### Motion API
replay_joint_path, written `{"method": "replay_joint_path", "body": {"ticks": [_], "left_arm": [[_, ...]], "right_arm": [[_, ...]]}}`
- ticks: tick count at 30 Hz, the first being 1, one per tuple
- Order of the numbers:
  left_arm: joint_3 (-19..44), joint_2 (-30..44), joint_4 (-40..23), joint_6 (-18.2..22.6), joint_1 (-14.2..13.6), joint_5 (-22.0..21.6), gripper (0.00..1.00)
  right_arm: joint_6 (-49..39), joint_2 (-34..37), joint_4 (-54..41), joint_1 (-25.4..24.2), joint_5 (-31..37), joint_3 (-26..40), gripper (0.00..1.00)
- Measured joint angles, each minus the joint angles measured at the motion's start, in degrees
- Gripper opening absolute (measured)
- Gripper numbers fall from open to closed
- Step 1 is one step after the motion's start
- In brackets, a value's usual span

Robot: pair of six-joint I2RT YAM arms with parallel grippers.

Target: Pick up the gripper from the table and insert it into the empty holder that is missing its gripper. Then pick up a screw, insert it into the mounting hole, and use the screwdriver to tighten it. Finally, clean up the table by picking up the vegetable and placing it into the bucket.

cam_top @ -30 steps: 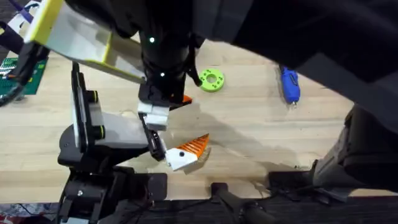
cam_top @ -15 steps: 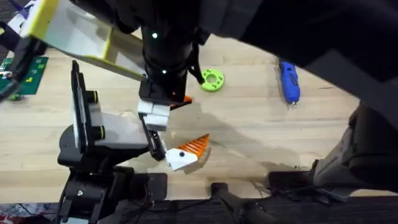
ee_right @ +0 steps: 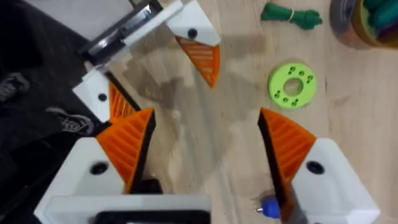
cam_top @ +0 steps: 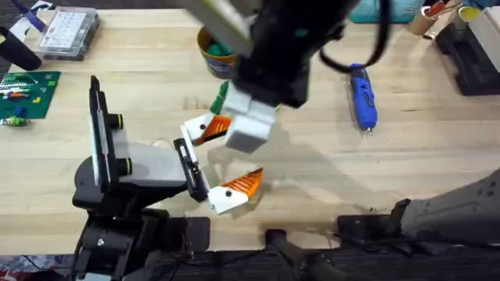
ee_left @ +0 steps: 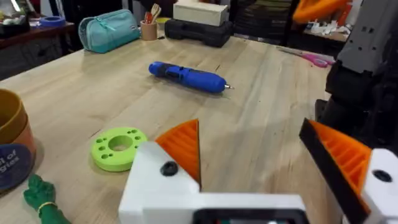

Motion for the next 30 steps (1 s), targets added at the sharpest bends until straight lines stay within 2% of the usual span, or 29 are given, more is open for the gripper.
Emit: {"method": "replay_joint_path", "body": {"ticks": [6,14,15,19,20,23,24,25,30], "left_arm": [[0.0,0.0,0.0,0.02,0.0,0.0,0.984],[0.0,0.0,0.0,0.06,0.0,0.0,0.985],[0.0,0.0,0.0,0.03,0.0,0.01,0.962],[0.0,0.01,0.01,0.26,0.0,0.02,0.652],[0.0,0.0,0.0,0.27,0.0,0.04,0.533],[0.0,0.0,0.01,0.6,0.0,0.01,0.089],[0.0,0.0,0.01,0.67,0.0,0.0,0.026],[0.0,0.01,0.01,0.65,0.0,0.0,0.01],[0.0,0.0,0.02,0.65,0.0,0.0,0.007]], "right_arm": [[0.03,-2.06,-0.46,-2.72,-2.95,-3.17,0.998],[0.79,-6.47,7.99,-5.42,-7.52,-18.92,0.998],[1.04,-7.27,8.65,-5.76,-7.99,-20.38,0.998],[1.54,-10.71,8.84,-6.71,-9.29,-22.43,0.998],[1.6,-11.53,8.91,-6.74,-9.52,-22.43,0.998],[1.71,-13.24,8.76,-6.74,-10.04,-22.43,0.998],[1.71,-13.4,8.76,-6.74,-10.16,-22.43,0.998],[1.71,-13.43,8.75,-6.74,-10.27,-22.43,0.998],[1.72,-13.3,8.42,-6.74,-10.33,-22.45,0.998]]}}
